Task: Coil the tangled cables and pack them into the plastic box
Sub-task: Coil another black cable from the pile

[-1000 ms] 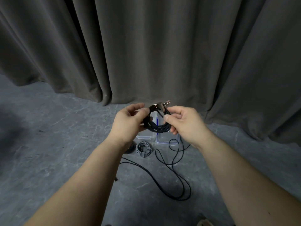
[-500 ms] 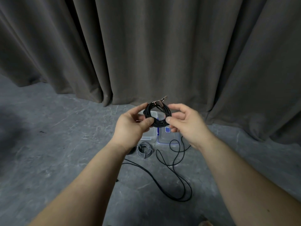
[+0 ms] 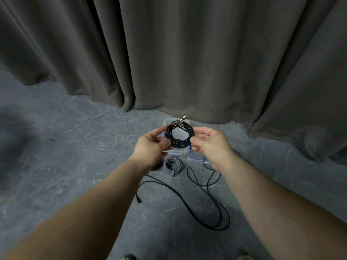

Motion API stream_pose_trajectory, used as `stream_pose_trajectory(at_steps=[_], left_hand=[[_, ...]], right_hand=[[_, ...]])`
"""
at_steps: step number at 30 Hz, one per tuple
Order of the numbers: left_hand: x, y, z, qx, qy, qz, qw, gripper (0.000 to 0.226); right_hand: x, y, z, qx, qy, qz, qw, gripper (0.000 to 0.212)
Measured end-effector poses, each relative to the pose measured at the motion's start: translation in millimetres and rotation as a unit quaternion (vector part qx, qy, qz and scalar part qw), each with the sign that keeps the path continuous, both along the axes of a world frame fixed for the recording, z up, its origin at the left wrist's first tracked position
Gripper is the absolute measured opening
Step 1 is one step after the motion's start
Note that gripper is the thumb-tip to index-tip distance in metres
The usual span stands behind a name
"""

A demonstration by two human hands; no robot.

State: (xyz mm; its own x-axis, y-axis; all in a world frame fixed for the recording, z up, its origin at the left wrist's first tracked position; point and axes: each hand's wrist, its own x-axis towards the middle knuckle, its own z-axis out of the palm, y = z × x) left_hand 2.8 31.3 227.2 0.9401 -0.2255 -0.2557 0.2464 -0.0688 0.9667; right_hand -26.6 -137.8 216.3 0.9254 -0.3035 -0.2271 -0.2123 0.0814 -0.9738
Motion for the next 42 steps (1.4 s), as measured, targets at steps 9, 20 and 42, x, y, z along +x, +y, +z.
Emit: stream_pose_trajectory(at_steps=[9,20,42], left_hand=[[69,-6,-136,0.011,0.083,0.067,0.994,0.019],[107,-25,-293,0.025,0.166,0.067,0.984,0.035],[98,-13,-349,0.181,0.078,-0.012,0.98,0.065]], right_hand=[[71,9,-130,-0.03,0.087,-0.011,0.996,0.024],[126,-5,-299,-0.053,0.163,-0.012,0.985,0.028],[122,7,-359,-0.249,0.153,-0.034,0.956,0.032]])
